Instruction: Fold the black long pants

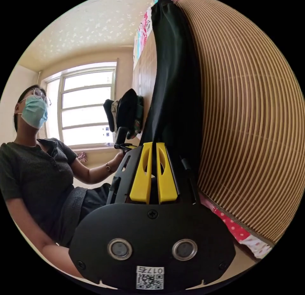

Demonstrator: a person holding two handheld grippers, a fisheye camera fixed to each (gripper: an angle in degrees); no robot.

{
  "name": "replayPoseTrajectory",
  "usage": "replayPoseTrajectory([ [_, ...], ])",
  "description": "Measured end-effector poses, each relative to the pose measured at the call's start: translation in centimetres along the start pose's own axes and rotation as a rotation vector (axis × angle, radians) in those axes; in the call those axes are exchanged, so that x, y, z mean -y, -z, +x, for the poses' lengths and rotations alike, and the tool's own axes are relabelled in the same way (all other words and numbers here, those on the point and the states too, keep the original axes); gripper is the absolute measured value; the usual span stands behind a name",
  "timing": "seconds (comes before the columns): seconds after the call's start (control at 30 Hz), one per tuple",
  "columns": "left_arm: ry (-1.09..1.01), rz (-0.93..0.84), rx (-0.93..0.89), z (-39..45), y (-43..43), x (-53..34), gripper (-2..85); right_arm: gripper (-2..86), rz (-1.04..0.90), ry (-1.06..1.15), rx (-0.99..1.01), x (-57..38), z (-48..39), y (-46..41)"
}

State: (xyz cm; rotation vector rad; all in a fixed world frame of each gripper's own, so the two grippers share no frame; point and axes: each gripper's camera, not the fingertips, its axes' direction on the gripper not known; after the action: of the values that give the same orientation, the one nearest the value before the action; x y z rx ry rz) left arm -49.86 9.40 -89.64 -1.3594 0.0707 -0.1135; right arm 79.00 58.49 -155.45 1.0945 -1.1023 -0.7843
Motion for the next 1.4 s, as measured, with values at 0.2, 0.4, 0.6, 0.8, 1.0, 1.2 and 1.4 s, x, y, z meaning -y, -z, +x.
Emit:
replayPoseTrajectory([
  [0.2, 0.028, -0.022, 0.226, -0.1, -3.0, 0.4, -0.6, 2.8, -0.027, -0.036, -0.145, -1.7, 0.4, 0.1],
  [0.4, 0.088, -0.023, 0.265, -1.9, -4.4, 0.7, 0.4, 3.0, -0.042, -0.154, -0.207, -0.9, 3.7, -3.6],
  [0.6, 0.057, 0.108, 0.357, -0.6, 0.2, 0.6, 6.4, 4.6, -0.017, -0.243, -0.199, -1.9, 4.1, -3.1],
  [0.8, 0.001, 0.266, 0.19, -2.5, 5.2, 10.4, 12.5, 10.1, 0.077, -0.221, -0.228, 2.6, 4.7, -0.2],
  [1.0, -0.101, 0.273, 0.13, -1.8, 5.5, 23.2, 14.5, 11.9, 0.088, -0.098, -0.129, 12.3, 5.9, -1.2],
  [1.2, -0.149, 0.136, 0.237, 0.7, 2.8, 30.4, 10.8, 11.6, 0.016, -0.047, -0.072, 20.1, 5.7, -5.3],
  [1.4, -0.108, 0.088, 0.23, 0.4, 0.8, 28.9, 4.4, 5.4, -0.027, -0.036, -0.191, 19.8, 5.3, -9.2],
])
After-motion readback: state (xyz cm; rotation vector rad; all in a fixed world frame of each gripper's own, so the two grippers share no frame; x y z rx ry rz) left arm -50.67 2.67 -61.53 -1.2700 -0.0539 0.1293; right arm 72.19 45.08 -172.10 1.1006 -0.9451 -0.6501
